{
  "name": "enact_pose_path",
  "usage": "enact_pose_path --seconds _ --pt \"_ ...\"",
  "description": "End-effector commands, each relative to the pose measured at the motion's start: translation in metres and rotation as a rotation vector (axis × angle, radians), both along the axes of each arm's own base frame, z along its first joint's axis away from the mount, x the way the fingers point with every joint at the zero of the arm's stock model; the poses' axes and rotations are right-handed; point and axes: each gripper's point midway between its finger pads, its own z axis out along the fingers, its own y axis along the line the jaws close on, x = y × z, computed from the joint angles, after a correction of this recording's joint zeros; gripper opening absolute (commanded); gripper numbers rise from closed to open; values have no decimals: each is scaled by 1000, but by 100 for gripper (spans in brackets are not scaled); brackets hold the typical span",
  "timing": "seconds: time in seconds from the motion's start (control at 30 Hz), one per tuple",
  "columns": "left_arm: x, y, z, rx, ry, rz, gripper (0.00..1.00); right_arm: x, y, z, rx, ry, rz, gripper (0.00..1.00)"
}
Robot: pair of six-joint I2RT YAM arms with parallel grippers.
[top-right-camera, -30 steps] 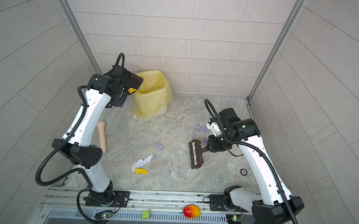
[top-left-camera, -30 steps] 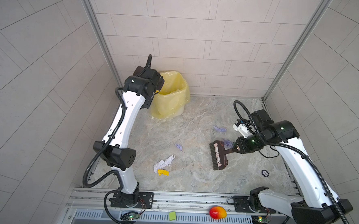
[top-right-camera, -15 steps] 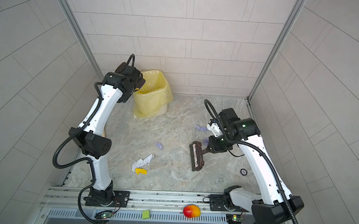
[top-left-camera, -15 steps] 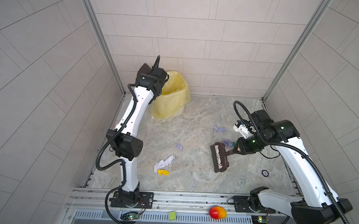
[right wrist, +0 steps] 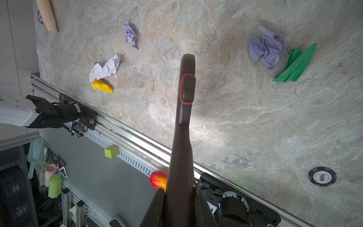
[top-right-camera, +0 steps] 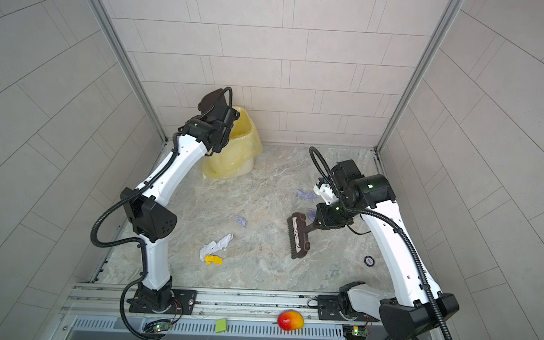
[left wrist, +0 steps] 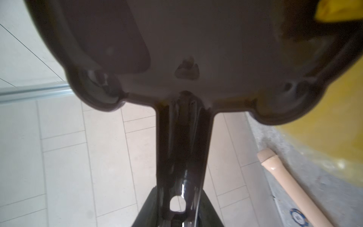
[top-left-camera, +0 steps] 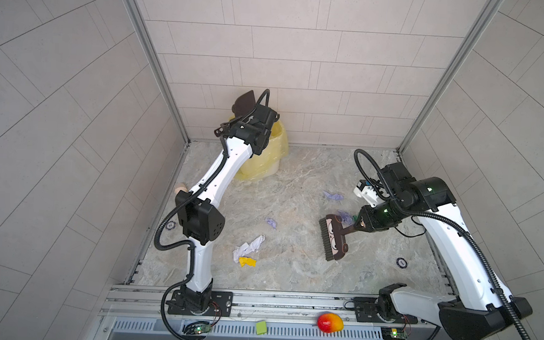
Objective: Sweep away the paper scraps from the table
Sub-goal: 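Tip the dustpan over the yellow bin with the left gripper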
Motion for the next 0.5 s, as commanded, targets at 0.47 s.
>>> enact_pose_path --seconds 0.47 --pt "6 -4 37 202 -84 -52 0 -4 2 5 18 -15 24 0"
